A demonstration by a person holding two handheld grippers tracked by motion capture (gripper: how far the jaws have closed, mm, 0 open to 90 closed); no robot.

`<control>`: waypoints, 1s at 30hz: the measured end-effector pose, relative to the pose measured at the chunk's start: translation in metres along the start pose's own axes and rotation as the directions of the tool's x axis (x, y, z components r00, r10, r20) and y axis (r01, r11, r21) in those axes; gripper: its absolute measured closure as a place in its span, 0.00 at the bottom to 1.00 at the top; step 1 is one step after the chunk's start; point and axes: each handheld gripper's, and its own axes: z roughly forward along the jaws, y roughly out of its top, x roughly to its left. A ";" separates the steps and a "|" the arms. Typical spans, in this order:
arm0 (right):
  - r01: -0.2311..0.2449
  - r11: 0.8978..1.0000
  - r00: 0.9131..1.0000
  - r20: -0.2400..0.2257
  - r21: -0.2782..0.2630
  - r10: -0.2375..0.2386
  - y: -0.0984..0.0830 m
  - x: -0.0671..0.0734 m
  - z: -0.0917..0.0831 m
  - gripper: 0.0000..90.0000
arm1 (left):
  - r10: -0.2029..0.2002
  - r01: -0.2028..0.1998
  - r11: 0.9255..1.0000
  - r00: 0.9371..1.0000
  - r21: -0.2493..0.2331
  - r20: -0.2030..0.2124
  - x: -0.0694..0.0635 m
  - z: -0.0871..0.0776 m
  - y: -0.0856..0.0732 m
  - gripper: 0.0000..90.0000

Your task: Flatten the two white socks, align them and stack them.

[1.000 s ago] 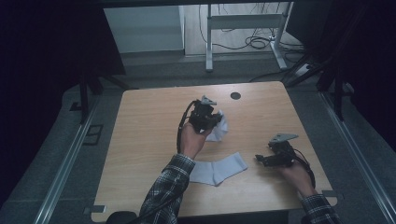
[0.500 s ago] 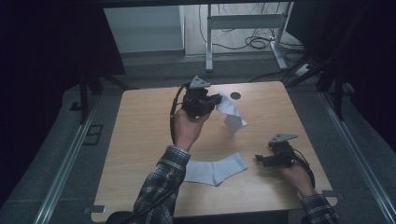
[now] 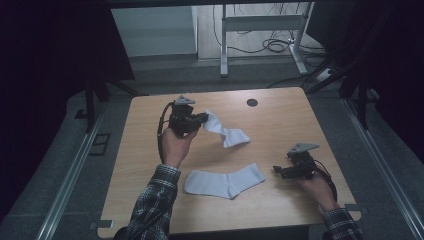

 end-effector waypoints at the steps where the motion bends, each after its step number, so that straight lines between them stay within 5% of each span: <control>1: 0.000 1.000 1.000 0.000 0.000 0.000 0.000 0.000 0.000 0.19 | -0.005 0.005 1.000 1.000 0.009 -0.005 0.003 0.001 -0.003 0.95; 9: -0.001 1.000 1.000 0.000 -0.001 0.001 0.000 0.000 0.000 0.19 | -0.020 0.032 0.991 0.996 0.133 -0.092 0.034 0.014 -0.049 0.94; 22: -0.005 1.000 1.000 0.005 0.007 0.005 0.001 0.001 0.000 0.19 | -0.028 0.077 0.971 0.976 0.225 -0.214 0.073 0.013 -0.119 0.92; 27: -0.008 1.000 1.000 0.007 0.006 0.008 0.001 0.002 0.001 0.17 | -0.019 0.075 0.973 0.969 0.220 -0.247 0.077 0.014 -0.137 0.83; 30: -0.009 1.000 1.000 0.010 0.005 0.009 0.001 0.003 0.001 0.16 | -0.014 0.062 0.983 0.963 0.173 -0.268 0.077 0.012 -0.144 0.69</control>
